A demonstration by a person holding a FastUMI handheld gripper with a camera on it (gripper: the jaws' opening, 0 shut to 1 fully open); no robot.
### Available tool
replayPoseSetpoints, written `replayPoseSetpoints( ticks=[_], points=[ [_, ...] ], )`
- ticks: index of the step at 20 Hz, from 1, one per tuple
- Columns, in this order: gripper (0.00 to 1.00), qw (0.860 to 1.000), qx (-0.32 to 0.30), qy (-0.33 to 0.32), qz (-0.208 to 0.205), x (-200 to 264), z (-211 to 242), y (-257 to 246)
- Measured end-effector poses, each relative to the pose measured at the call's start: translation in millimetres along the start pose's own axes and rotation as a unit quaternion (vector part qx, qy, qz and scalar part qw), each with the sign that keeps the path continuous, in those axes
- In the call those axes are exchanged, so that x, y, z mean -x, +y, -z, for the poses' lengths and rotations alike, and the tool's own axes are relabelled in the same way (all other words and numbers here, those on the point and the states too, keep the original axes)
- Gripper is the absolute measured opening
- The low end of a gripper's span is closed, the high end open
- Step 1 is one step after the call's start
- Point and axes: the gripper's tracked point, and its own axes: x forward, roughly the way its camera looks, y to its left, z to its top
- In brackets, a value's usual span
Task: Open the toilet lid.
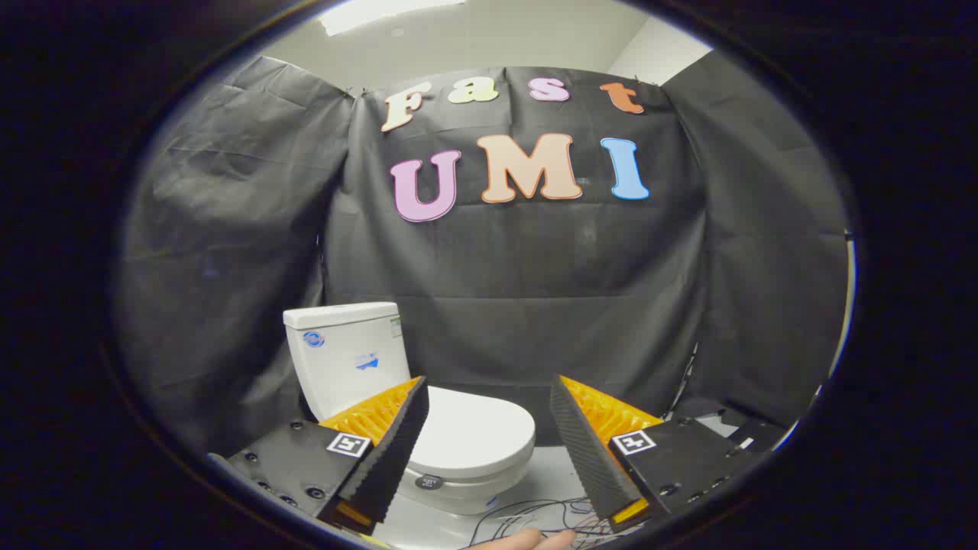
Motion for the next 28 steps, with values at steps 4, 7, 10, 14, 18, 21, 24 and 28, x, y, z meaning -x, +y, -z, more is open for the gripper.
replayPoseSetpoints(
  ticks=[4, 7, 10, 14, 18, 21, 24, 28],
  points=[
    [0.99, 1.0, 0.0, 0.0, 0.0, 0.3, -0.2, -0.1],
    [0.99, 1.0, -0.001, -0.002, 0.0, 0.3, -0.7, -0.3],
    [0.99, 1.0, -0.004, -0.004, 0.001, 0.3, -0.8, -0.5],
    [0.99, 1.0, -0.003, -0.003, 0.0, 0.1, -0.4, -0.2],
    [0.99, 1.0, 0.0, -0.001, 0.0, -0.1, 0.2, -0.2],
    [0.99, 1.0, 0.0, -0.003, 0.001, -2.6, -0.2, 0.2],
    [0.99, 1.0, -0.005, -0.005, 0.001, -10.2, -0.5, -0.5],
    [0.98, 1.0, 0.01, 0.007, -0.005, -59.3, 3.4, 9.6]
  ],
)
